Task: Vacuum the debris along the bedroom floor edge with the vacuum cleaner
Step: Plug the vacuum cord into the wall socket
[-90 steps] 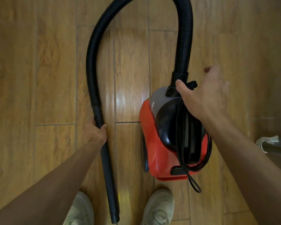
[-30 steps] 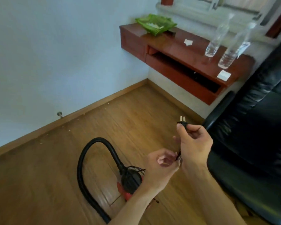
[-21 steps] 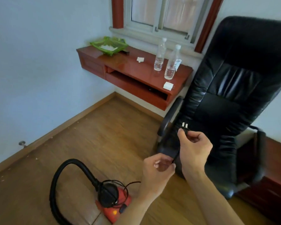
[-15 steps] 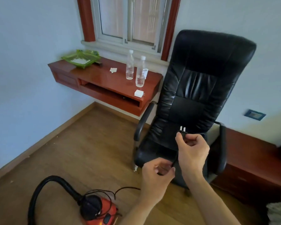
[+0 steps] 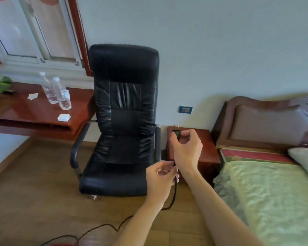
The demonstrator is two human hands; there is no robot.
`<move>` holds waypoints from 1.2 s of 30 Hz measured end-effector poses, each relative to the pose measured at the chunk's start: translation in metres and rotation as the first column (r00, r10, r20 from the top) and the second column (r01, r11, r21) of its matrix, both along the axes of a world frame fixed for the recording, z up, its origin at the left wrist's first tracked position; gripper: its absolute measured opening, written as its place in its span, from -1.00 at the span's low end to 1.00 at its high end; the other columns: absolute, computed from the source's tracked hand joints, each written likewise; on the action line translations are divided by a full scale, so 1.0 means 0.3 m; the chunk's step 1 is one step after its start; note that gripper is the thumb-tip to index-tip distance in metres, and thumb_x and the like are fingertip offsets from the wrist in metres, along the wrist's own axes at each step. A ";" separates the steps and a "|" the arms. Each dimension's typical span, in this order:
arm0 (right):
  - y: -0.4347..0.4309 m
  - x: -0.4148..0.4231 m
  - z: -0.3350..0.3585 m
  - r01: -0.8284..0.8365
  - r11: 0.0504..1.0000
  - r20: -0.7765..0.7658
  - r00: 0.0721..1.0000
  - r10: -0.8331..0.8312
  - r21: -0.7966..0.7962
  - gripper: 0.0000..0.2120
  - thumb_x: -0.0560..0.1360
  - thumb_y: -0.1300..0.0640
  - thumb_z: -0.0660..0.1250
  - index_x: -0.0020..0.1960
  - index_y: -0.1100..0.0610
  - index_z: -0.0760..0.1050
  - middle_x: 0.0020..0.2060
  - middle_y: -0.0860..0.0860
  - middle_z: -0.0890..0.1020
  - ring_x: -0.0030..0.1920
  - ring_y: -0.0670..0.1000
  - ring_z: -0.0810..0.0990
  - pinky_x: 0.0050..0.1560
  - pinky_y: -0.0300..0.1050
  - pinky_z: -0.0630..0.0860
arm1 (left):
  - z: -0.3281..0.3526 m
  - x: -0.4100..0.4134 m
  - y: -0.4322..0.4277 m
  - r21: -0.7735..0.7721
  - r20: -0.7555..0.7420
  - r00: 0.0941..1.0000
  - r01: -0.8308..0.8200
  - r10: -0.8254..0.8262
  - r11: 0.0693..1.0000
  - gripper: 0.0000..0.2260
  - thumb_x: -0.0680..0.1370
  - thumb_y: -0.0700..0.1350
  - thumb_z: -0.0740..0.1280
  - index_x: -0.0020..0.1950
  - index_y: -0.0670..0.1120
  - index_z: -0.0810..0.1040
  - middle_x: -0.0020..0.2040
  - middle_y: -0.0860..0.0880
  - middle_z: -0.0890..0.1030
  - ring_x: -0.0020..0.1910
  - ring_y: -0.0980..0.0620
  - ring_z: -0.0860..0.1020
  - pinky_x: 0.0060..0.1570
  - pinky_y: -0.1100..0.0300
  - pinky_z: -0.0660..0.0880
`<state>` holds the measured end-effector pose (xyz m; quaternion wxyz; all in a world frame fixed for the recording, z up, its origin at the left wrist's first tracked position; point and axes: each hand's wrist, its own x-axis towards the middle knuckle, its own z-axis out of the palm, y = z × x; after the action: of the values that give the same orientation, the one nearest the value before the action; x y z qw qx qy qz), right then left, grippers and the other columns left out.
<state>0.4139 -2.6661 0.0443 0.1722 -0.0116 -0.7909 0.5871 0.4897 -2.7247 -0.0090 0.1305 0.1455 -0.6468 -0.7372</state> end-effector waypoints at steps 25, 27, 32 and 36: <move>0.392 -0.609 0.120 0.222 0.975 0.050 0.974 -0.221 -0.018 -0.89 0.47 0.11 0.43 -0.07 0.10 0.52 -0.23 -0.06 0.61 -0.26 -0.10 0.54 -0.20 -0.16 0.50 | 0.135 -0.639 0.347 0.050 0.020 0.975 0.222 -0.223 0.974 -0.95 0.50 -0.24 0.47 -0.05 -0.17 0.68 -0.26 -0.10 0.71 -0.26 -0.04 0.70 -0.26 0.13 0.66; 0.366 -0.700 0.108 0.229 0.973 0.069 0.971 -0.227 -0.013 -0.89 0.46 0.11 0.44 -0.08 0.11 0.54 -0.25 -0.04 0.61 -0.28 -0.10 0.55 -0.21 -0.14 0.50 | 0.125 -0.727 0.303 0.044 0.035 0.972 0.231 -0.233 0.972 -0.93 0.50 -0.24 0.47 -0.03 -0.16 0.68 -0.25 -0.10 0.71 -0.25 -0.04 0.71 -0.25 0.12 0.67; 0.314 -0.889 0.070 0.250 0.968 0.092 0.964 -0.249 0.009 -0.88 0.46 0.15 0.45 -0.10 0.17 0.55 -0.34 -0.05 0.59 -0.36 -0.14 0.52 -0.33 -0.23 0.41 | 0.085 -0.926 0.220 0.003 0.069 0.961 0.269 -0.269 0.963 -0.92 0.49 -0.24 0.47 -0.03 -0.15 0.69 -0.24 -0.11 0.70 -0.27 -0.04 0.70 -0.24 0.11 0.67; 0.294 -1.016 0.028 0.257 0.966 0.119 0.959 -0.258 0.026 -0.87 0.45 0.13 0.46 -0.10 0.17 0.55 -0.31 -0.05 0.59 -0.35 -0.15 0.51 -0.36 -0.27 0.37 | 0.056 -1.049 0.188 -0.003 0.095 0.957 0.277 -0.276 0.961 -0.93 0.49 -0.24 0.47 -0.04 -0.14 0.69 -0.25 -0.12 0.70 -0.27 -0.05 0.70 -0.22 0.09 0.67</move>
<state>0.1090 -2.5780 0.0528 0.1987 -0.1493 -0.7946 0.5539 0.1750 -2.6685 0.0079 -0.0031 0.0871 -0.6723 -0.7351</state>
